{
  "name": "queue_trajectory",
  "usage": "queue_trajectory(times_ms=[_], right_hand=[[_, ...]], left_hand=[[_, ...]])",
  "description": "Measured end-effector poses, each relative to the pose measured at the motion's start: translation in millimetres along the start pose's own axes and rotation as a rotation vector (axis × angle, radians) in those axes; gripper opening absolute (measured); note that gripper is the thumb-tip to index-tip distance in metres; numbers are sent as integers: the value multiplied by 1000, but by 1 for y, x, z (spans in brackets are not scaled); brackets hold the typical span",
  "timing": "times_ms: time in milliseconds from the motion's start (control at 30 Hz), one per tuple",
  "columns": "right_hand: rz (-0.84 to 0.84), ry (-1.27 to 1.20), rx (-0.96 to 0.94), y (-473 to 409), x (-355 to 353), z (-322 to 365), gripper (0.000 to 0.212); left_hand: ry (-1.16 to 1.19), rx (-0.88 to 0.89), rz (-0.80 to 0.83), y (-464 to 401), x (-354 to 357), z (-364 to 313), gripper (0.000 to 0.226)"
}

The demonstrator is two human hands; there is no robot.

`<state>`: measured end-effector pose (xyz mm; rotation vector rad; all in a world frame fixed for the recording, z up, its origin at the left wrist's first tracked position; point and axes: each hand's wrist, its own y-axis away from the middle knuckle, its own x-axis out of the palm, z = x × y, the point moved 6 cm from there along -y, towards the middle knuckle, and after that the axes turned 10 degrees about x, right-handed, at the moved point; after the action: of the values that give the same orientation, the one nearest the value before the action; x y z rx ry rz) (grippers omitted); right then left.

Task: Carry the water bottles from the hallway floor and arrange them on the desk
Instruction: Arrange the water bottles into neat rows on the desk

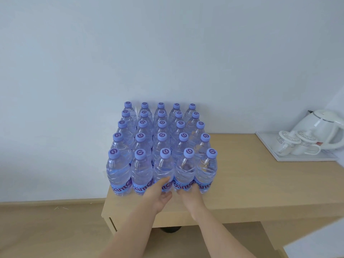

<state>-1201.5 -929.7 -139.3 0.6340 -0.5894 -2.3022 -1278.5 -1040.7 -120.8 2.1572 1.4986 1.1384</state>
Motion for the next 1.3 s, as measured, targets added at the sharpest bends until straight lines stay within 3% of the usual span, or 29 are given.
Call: queue_trajectory(times_ms=[167, 500, 700, 1000, 1300], right_hand=[[-17, 38, -64, 0, 6, 7, 50], [-17, 94, -80, -3, 13, 8, 49], [11, 87, -95, 0, 20, 7, 68], [9, 54, -115, -1, 21, 5, 73], [-17, 70, -36, -11, 4, -6, 60]], left_hand=[[129, -11, 48, 2, 6, -6, 32], [134, 48, 14, -2, 8, -11, 42], [128, 43, 27, -3, 4, -13, 44], [127, 43, 22, -6, 1, -12, 46], [-149, 70, -61, 0, -53, -12, 70]])
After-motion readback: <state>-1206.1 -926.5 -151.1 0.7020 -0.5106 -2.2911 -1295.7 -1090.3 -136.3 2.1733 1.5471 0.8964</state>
